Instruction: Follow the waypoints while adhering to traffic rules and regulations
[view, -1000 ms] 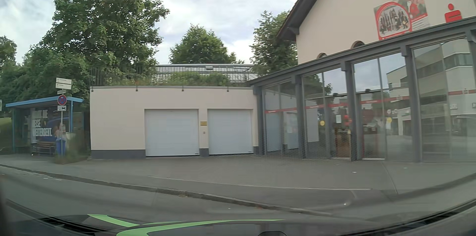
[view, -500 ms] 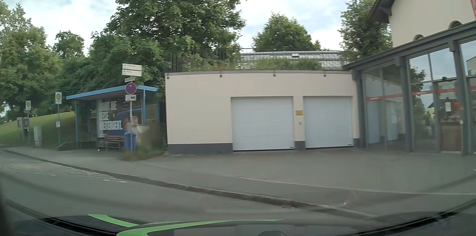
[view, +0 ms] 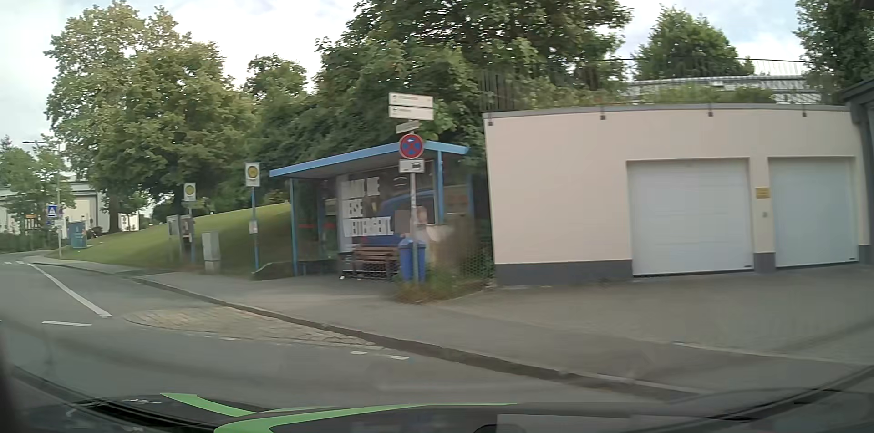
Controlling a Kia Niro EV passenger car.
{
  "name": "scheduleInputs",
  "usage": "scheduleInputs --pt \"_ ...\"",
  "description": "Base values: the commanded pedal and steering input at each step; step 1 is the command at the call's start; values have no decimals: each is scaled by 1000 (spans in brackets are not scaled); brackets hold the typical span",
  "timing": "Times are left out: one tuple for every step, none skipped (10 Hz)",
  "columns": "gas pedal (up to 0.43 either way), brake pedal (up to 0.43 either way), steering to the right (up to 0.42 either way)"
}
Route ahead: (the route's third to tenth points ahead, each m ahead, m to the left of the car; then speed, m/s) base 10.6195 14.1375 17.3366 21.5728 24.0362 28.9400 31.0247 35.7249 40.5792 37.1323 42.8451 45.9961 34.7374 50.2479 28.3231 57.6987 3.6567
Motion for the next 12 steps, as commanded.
scheduleInputs --pt "59 0 -706" --pt "47 0 -706" --pt "47 0 -705" --pt "47 0 -704" --pt "47 0 -701" --pt "47 0 -698" --pt "47 0 -688" --pt "59 0 -669" --pt "59 0 -647" --pt "59 0 -611" --pt "79 0 -557" --pt "98 0 -514"
